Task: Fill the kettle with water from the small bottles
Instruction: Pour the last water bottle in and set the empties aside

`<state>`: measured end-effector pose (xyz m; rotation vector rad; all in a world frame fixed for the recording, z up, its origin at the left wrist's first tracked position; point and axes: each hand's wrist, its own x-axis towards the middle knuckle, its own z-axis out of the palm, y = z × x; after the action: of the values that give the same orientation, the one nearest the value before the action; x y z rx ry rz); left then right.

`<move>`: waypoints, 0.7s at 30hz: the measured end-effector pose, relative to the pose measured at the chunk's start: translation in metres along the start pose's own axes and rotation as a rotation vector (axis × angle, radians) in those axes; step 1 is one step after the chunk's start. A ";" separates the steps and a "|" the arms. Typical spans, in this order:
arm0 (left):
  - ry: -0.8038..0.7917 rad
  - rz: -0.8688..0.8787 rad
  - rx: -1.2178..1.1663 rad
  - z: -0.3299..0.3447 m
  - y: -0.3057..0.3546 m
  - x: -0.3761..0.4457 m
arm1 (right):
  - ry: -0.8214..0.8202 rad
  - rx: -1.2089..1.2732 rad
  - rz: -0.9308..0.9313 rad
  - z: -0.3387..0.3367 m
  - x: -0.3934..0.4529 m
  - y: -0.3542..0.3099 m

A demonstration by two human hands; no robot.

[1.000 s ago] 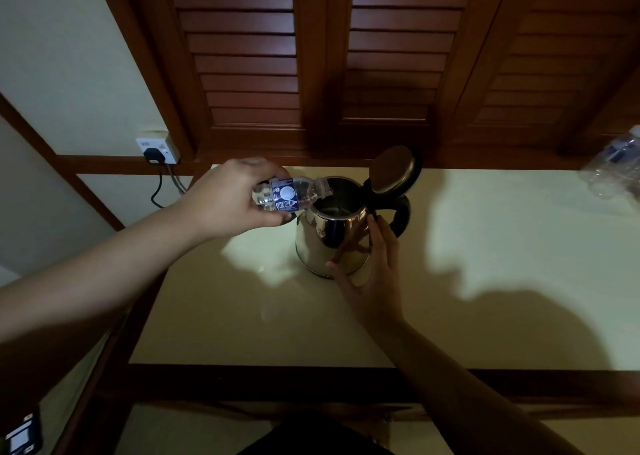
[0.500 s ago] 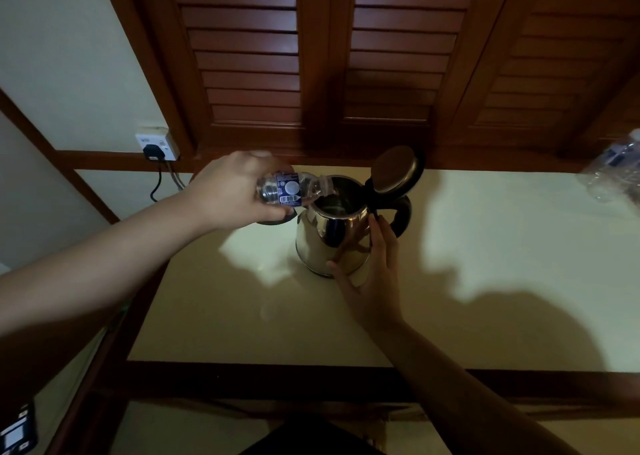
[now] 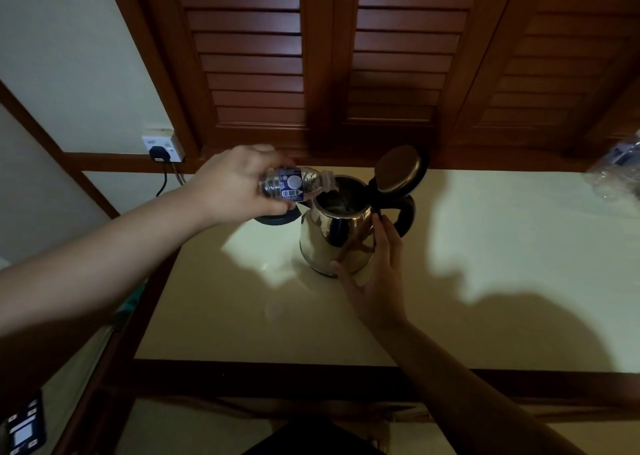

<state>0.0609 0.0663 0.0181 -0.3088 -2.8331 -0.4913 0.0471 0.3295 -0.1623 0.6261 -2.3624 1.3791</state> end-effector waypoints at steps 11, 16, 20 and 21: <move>-0.039 0.042 0.083 0.001 0.000 0.000 | -0.003 -0.008 0.020 0.000 0.001 -0.001; -0.047 0.038 0.095 0.000 0.002 0.002 | 0.009 -0.011 0.009 0.000 0.000 -0.002; -0.054 0.039 0.091 0.000 0.001 0.004 | 0.013 -0.014 0.006 0.000 0.000 -0.001; -0.052 0.037 0.083 0.000 0.001 0.005 | 0.012 -0.010 0.008 0.000 0.001 -0.001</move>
<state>0.0568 0.0678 0.0197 -0.3626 -2.8832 -0.3626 0.0472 0.3293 -0.1609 0.6037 -2.3637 1.3694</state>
